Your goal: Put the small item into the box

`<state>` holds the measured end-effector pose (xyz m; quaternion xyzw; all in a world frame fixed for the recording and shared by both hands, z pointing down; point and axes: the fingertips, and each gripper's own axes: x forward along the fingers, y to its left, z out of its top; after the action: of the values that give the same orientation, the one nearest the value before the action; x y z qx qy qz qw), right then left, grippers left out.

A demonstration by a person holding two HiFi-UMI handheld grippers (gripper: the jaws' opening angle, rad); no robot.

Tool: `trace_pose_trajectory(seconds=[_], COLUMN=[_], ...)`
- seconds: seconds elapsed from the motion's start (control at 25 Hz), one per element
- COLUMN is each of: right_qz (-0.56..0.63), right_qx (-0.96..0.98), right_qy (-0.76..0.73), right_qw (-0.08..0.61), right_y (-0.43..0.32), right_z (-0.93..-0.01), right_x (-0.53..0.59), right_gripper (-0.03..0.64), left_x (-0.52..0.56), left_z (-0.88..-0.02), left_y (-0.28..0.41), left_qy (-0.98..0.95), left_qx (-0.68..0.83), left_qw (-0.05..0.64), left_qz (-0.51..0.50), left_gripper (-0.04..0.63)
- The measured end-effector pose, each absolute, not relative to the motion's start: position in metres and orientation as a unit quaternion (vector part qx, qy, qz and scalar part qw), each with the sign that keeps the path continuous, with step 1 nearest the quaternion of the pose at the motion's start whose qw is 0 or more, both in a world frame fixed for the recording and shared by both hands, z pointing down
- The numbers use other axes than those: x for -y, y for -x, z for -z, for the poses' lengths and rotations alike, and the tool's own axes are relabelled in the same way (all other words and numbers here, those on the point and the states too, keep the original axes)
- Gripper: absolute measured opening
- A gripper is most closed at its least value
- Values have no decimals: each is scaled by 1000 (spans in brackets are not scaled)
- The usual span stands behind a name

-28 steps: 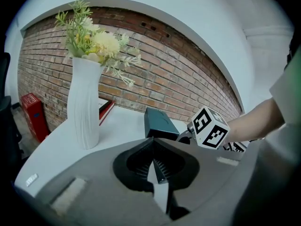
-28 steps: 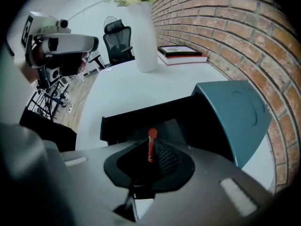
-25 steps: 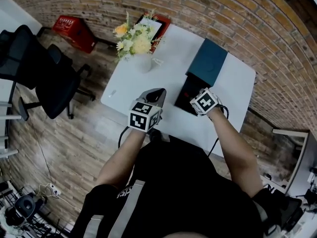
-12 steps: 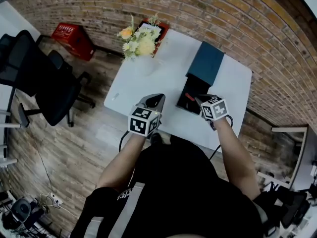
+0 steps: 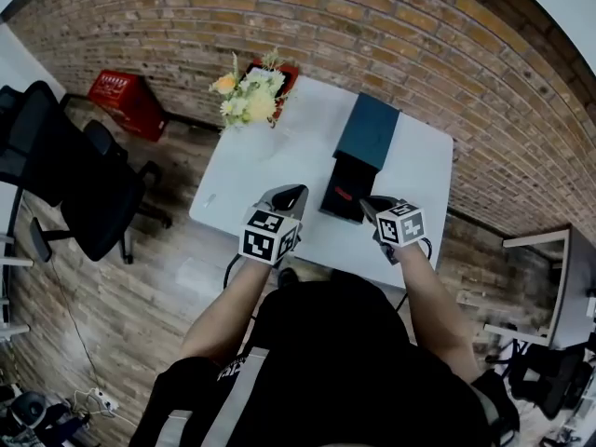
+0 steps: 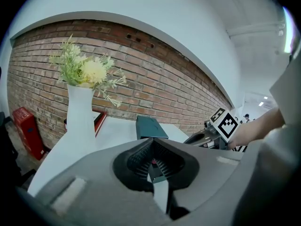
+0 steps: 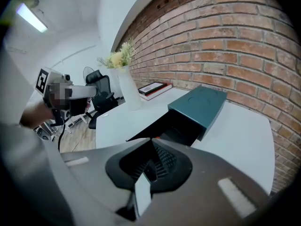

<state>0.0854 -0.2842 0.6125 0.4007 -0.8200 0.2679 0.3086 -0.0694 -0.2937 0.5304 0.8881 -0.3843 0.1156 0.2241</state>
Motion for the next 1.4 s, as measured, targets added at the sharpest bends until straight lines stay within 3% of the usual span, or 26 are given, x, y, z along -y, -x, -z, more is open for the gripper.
trace_pose_trajectory(seconds=[0.96,1.4], right_qz=[-276,-209], right_qx=[842,879], right_qy=[-406,-390], right_qw=[223,178], right_y=[-195,-185], right_z=[-581,-492], right_x=[284,319], right_gripper=[2,2], left_x=[310,330], left_z=[-485,-441], left_y=[-24,-19], left_qy=[-872,-875], left_qx=[434,451], left_qw=[184,141], left_qz=[-129,-110], left_gripper=[8,8])
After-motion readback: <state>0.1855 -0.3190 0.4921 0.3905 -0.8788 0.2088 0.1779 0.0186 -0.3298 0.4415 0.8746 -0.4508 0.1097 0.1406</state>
